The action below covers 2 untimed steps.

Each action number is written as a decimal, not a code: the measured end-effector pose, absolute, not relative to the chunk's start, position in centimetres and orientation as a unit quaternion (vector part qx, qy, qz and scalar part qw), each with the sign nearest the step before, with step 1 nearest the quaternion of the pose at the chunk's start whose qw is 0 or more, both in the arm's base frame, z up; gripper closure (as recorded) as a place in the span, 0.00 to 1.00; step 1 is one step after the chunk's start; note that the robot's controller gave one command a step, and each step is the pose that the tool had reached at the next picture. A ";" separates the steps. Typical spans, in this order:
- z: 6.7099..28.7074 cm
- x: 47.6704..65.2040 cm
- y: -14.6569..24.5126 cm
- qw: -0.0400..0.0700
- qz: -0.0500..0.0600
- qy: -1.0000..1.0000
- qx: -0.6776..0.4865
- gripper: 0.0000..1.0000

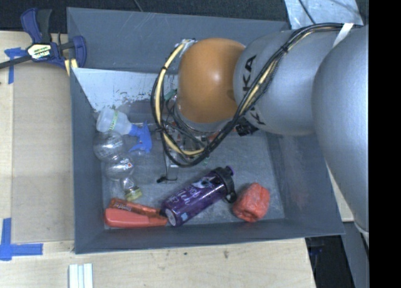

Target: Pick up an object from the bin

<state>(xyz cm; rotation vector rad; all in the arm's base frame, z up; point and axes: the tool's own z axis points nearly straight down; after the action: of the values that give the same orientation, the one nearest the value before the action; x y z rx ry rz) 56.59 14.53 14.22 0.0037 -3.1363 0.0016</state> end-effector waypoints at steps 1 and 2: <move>14.7 56.8 14.5 -0.001 0.000 -1.000 0.000 0.00; 14.2 52.0 9.2 -0.002 -0.001 -1.000 0.027 0.00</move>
Offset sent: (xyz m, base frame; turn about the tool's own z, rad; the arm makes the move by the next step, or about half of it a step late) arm -0.0773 -0.0924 -0.0035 -0.0801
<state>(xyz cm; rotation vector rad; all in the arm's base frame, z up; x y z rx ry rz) 52.04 9.21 14.24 0.0864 -3.1440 -0.0020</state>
